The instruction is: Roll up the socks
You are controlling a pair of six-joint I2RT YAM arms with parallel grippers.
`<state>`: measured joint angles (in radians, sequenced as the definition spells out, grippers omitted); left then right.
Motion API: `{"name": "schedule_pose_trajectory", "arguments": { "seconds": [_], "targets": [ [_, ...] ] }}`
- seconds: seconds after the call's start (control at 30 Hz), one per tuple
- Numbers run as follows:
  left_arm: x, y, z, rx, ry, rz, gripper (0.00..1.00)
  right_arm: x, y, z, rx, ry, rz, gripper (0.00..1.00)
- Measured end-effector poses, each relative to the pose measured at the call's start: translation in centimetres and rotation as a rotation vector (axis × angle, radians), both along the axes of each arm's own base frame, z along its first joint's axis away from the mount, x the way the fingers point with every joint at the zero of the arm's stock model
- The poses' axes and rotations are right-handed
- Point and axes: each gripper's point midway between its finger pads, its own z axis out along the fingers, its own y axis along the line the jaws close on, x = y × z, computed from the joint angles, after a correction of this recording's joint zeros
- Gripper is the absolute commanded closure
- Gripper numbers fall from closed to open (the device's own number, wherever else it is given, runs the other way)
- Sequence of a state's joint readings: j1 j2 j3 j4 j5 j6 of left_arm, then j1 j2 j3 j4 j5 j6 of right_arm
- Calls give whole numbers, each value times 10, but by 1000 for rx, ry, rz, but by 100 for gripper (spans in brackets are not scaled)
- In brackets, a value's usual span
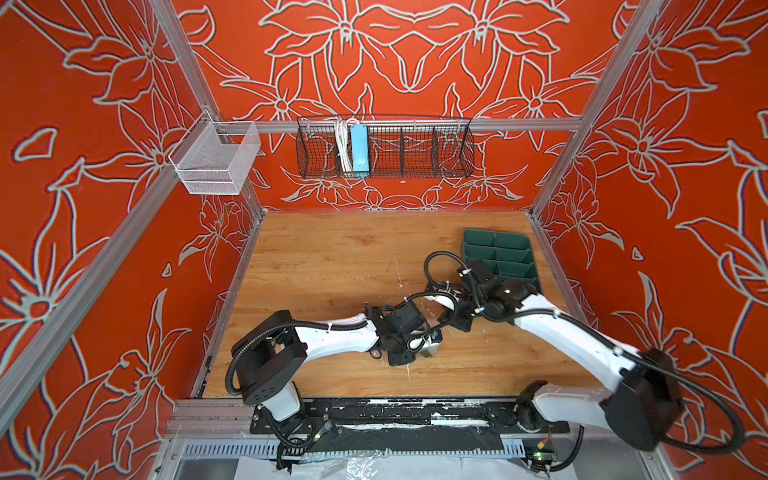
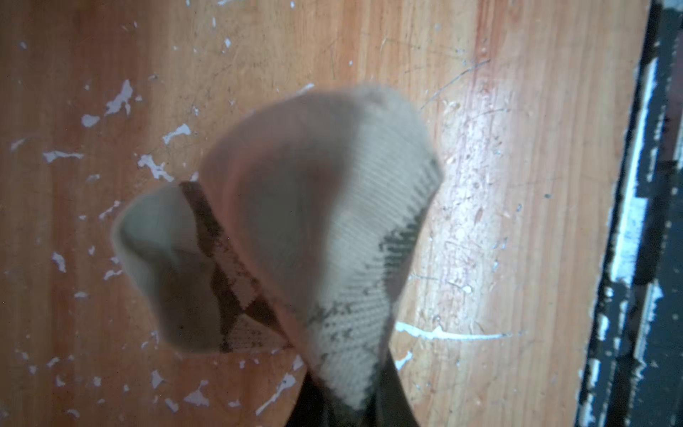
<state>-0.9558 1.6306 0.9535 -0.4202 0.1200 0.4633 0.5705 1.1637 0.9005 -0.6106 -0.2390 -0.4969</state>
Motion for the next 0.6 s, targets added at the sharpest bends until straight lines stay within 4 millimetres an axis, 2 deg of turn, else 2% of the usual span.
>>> {"name": "schedule_pose_trajectory", "arguments": {
  "seconds": [0.1,0.2,0.3,0.37,0.47,0.53,0.6],
  "targets": [
    [3,1,-2,9,69,18,100,6,-26,33,7,-192,-105,45],
    [5,-1,-3,16,146,36,100,11,-48,71,27,-369,-190,47],
    [8,-1,-2,10,228,55,100,1,-58,105,65,-505,-186,50],
    [10,-1,-2,0,295,73,100,-13,-59,117,84,-570,-120,51],
    [15,0,-1,-20,411,104,100,-40,-53,117,89,-627,51,51],
    [19,-1,-2,-30,497,125,100,-55,-45,105,80,-615,157,51],
    [22,-3,-4,-32,578,148,100,-67,-33,85,52,-558,272,48]
  ]
}}
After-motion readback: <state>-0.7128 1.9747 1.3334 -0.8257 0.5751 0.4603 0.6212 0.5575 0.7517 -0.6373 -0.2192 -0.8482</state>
